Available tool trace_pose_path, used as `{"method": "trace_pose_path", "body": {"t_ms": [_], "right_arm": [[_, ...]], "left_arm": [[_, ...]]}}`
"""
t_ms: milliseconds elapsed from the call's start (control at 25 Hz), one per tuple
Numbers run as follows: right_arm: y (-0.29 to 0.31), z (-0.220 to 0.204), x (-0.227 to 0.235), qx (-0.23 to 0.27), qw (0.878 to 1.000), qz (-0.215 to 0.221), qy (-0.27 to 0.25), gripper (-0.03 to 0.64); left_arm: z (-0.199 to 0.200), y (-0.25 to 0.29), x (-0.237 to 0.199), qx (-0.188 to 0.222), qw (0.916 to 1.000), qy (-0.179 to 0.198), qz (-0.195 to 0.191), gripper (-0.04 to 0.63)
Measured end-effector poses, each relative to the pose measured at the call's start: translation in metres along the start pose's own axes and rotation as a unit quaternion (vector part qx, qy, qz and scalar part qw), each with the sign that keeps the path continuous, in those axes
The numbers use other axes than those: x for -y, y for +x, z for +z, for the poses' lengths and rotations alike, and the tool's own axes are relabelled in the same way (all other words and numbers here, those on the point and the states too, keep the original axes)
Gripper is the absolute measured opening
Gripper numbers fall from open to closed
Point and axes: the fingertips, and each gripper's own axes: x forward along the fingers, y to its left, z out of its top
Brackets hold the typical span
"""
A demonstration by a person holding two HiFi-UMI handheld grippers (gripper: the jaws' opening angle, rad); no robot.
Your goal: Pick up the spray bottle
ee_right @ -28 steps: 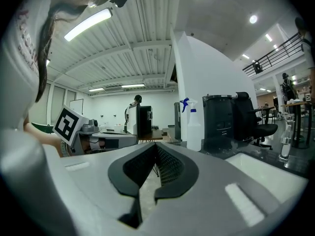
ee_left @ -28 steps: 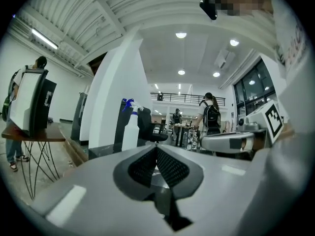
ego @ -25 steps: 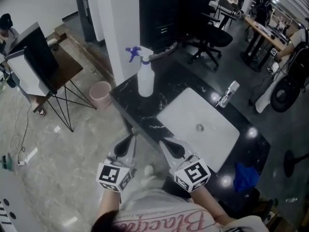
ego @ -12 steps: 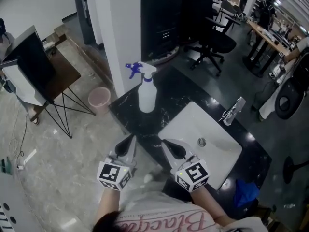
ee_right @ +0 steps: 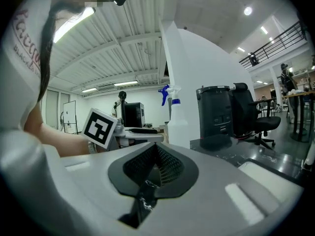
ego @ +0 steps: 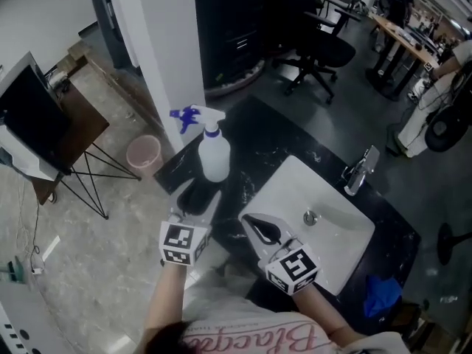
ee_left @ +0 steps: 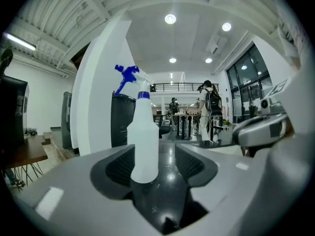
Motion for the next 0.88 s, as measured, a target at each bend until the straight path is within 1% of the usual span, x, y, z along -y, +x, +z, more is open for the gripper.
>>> {"method": "trace_pose_path", "body": {"t_ms": [40, 80, 120, 240, 320, 560, 720, 880], "right_arm": [[0.003, -0.001, 0.002, -0.002, 1.0, -0.002, 0.0, 0.002], [0.006, -0.001, 0.004, -0.004, 1.0, -0.004, 0.002, 0.002], [0.009, -0.002, 0.005, -0.006, 1.0, -0.007, 0.005, 0.003], [0.018, -0.003, 0.009, -0.011, 1.0, -0.013, 0.013, 0.002], [0.024, -0.005, 0.012, -0.014, 1.0, -0.018, 0.017, 0.002], [0.041, -0.009, 0.02, -0.022, 0.999, -0.032, 0.027, 0.003], [0.048, -0.01, 0.023, -0.033, 0.998, -0.046, 0.013, 0.003], [0.051, -0.014, 0.021, -0.039, 0.998, -0.05, 0.014, 0.003]], "left_arm": [[-0.003, 0.008, -0.004, -0.003, 1.0, 0.001, 0.004, 0.272], [-0.005, 0.016, -0.008, -0.005, 0.9999, 0.002, 0.009, 0.335], [-0.008, 0.023, -0.012, -0.008, 0.9999, 0.002, 0.011, 0.381], [-0.014, 0.043, -0.019, -0.013, 0.9999, -0.003, 0.005, 0.432], [-0.014, 0.057, -0.021, -0.013, 0.9999, -0.005, -0.005, 0.454], [-0.02, 0.087, -0.022, -0.025, 0.9989, 0.004, -0.039, 0.459], [-0.024, 0.101, -0.02, -0.034, 0.9976, 0.021, -0.056, 0.454], [-0.024, 0.108, -0.021, -0.031, 0.9965, 0.021, -0.075, 0.448]]}}
